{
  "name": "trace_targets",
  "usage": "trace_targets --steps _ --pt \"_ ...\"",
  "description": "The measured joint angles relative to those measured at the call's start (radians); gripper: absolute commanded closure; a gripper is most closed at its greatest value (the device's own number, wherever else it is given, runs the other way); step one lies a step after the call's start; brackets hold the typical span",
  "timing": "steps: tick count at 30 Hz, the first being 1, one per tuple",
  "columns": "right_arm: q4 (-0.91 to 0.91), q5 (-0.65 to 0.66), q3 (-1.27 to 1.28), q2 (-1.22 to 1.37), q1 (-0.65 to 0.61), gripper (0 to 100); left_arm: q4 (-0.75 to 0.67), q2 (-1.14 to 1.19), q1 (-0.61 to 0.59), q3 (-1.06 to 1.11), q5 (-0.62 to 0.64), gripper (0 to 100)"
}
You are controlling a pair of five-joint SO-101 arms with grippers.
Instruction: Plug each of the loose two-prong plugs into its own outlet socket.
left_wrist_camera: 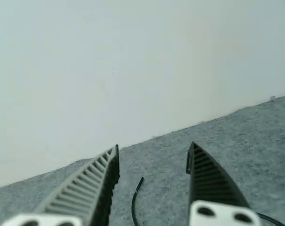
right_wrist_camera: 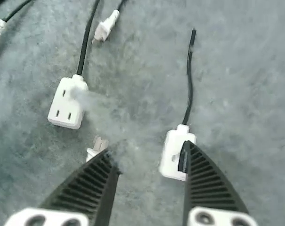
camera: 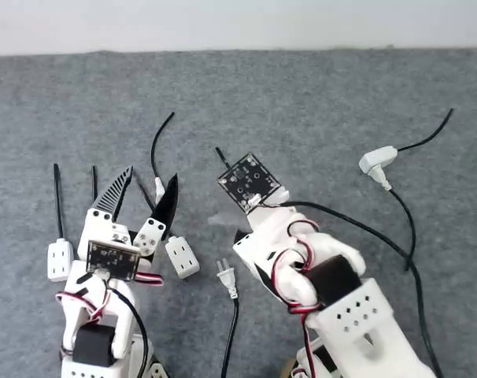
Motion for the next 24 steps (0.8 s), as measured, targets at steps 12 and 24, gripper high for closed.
trace_targets --steps 12,24 --pt "-0.256 -0.054 0.331 0.000 0.000 81.6 -0.064 0.000 -0.002 0.064 0.000 78" --pt "-0.307 -0.054 0.437 0.002 -0.080 81.6 -0.163 0.000 -0.003 0.137 0.000 78"
